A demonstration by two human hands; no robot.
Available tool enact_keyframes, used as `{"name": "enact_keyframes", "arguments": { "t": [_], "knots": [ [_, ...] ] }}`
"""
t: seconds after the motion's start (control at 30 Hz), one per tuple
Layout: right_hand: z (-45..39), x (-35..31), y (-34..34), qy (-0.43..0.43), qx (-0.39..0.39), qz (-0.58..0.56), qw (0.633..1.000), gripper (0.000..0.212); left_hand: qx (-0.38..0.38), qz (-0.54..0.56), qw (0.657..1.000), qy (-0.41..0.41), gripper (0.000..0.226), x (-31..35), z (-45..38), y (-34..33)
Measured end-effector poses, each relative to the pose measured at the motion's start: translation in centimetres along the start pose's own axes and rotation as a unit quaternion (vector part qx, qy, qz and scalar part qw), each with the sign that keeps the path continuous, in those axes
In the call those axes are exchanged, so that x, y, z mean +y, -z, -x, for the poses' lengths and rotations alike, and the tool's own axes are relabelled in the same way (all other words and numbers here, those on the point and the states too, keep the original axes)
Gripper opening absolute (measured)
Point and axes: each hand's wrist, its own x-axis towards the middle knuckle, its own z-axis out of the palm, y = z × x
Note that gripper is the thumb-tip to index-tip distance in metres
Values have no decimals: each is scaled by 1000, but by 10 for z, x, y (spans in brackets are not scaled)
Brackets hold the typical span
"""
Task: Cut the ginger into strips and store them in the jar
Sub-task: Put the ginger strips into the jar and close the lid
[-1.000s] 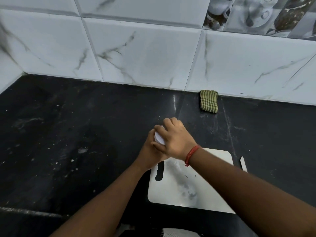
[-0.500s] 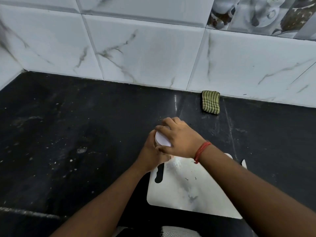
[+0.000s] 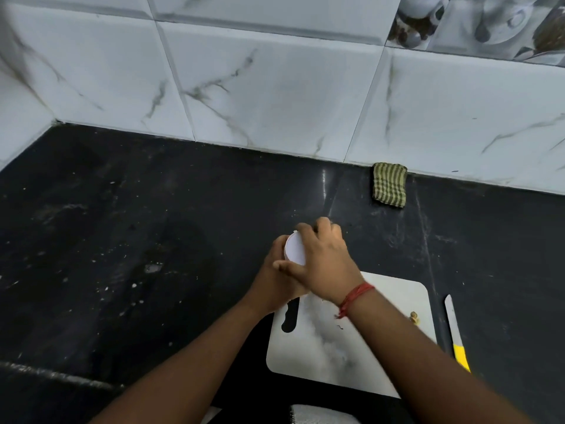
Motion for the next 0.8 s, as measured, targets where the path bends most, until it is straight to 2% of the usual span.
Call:
{"name": "enact_keyframes", "arguments": {
  "t": [0.1, 0.17, 0.27, 0.37, 0.43, 0.5, 0.6, 0.67, 0.8],
  "knots": [
    [-9, 22, 22, 119, -91, -20, 989, 81, -7, -8, 1000, 4, 91, -7, -2, 2],
    [-12, 30, 28, 142, -103, -15, 984, 80, -7, -4, 1000, 2, 96, -7, 1, 1],
    [-4, 27, 20, 106, -44, -25, 993, 81, -5, 2, 1000, 9, 92, -10, -3, -2],
    [7, 6, 5, 2, 44, 5, 999, 78, -9, 6, 1000, 20, 95, -9, -4, -1],
    [11, -2, 1, -36, 75, 42, 996, 76, -11, 10, 1000, 18, 98, -5, 1, 0],
    [12, 1, 7, -16, 41, 38, 998, 76, -3, 10, 1000, 11, 101, -3, 4, 1],
    [5, 23, 34, 57, -96, -17, 994, 71, -9, 4, 1000, 5, 95, -8, 2, 2],
    [-2, 34, 48, 92, -155, -5, 984, 68, -3, 4, 1000, 5, 95, -8, 5, 4],
    [0, 29, 49, 75, -129, -18, 989, 65, 2, 11, 1000, -13, 96, -2, 13, 4]
  ]
}}
